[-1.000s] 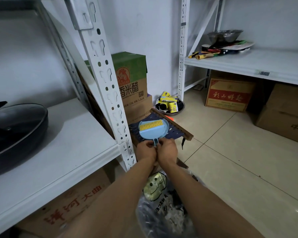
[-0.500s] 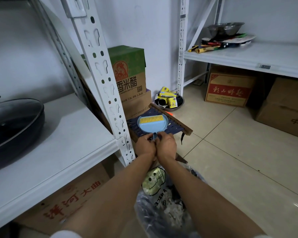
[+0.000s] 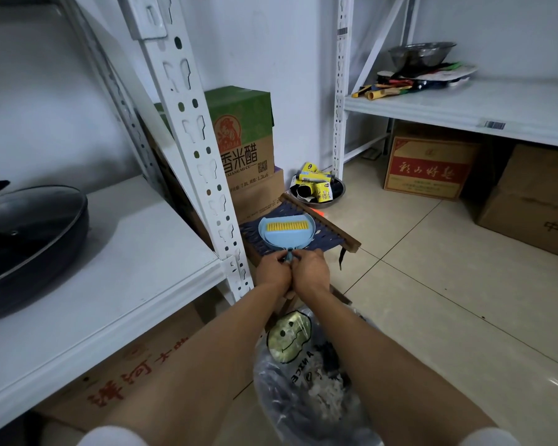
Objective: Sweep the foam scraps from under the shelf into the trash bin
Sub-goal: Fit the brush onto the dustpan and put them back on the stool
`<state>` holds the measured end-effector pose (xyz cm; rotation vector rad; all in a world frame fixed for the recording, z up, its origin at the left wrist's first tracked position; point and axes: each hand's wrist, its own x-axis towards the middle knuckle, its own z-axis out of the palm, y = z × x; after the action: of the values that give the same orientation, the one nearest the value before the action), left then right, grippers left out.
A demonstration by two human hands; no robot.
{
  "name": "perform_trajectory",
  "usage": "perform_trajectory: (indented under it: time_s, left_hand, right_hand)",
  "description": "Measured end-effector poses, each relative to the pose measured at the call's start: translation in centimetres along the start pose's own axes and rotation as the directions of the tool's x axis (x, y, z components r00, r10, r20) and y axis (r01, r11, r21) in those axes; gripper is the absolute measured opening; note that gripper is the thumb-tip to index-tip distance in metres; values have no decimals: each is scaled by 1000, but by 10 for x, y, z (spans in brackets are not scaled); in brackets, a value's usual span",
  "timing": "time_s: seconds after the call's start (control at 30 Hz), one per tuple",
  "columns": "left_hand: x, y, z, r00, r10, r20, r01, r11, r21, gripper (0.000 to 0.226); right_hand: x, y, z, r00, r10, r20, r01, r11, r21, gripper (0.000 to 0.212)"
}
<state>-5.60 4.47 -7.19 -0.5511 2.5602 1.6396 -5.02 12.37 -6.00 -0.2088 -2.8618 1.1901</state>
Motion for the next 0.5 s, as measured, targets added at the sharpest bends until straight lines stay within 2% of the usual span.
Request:
perform_trajectory:
  time_s: [0.2, 0.4, 0.5]
  left_hand:
    - [-29, 12, -14, 999, 35, 26, -34, 998, -45, 27]
    - [-76, 10, -29, 981, 153, -118, -154, 988, 3, 26]
    - [-97, 0, -34, 982, 157, -109, -153, 987, 44, 27]
  right_hand:
    - [-11, -6, -9, 1000, 11, -1, -11, 1000, -12, 31]
    - [-33, -6, -30, 999, 2, -47, -2, 1000, 15, 29]
    - [-49, -2, -44, 998, 0, -60, 1, 1000, 16, 30]
